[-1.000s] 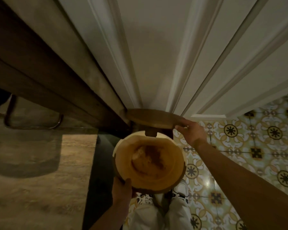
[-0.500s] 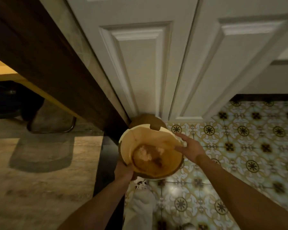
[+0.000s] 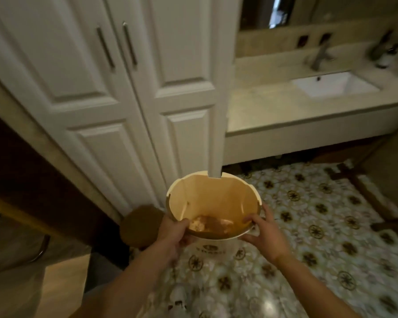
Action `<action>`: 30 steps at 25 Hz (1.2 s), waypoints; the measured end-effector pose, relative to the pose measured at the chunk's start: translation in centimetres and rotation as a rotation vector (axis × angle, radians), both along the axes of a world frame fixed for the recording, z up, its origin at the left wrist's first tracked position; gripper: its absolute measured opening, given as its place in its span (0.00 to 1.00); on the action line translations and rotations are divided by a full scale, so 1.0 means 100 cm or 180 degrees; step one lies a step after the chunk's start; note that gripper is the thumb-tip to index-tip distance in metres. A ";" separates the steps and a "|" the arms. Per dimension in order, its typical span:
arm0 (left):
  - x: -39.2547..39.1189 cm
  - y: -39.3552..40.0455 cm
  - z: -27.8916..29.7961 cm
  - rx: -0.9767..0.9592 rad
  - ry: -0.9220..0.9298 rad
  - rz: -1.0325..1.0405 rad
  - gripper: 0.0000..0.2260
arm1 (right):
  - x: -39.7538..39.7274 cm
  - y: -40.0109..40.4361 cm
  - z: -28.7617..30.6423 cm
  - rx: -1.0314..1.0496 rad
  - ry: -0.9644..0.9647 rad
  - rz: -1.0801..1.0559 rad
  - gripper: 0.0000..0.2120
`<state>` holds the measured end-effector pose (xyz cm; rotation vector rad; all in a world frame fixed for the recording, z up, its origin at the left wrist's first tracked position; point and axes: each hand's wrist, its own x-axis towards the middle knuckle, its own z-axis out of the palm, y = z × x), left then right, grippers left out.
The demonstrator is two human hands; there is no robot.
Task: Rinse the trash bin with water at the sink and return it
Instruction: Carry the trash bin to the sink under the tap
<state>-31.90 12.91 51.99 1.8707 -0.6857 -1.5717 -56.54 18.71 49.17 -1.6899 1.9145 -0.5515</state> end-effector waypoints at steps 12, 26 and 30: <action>-0.248 -0.114 0.062 -0.2229 0.0504 -0.3026 0.56 | -0.282 -0.003 0.147 -0.0793 -0.0855 -0.1117 0.16; -0.545 -0.298 0.143 -0.2929 0.0514 -0.2538 0.37 | -0.542 -0.172 0.195 -0.1502 -0.1794 -0.1569 0.19; -0.636 -0.337 0.151 -0.2985 0.0359 -0.2430 0.40 | -0.641 -0.226 0.198 -0.1465 -0.1900 -0.1443 0.20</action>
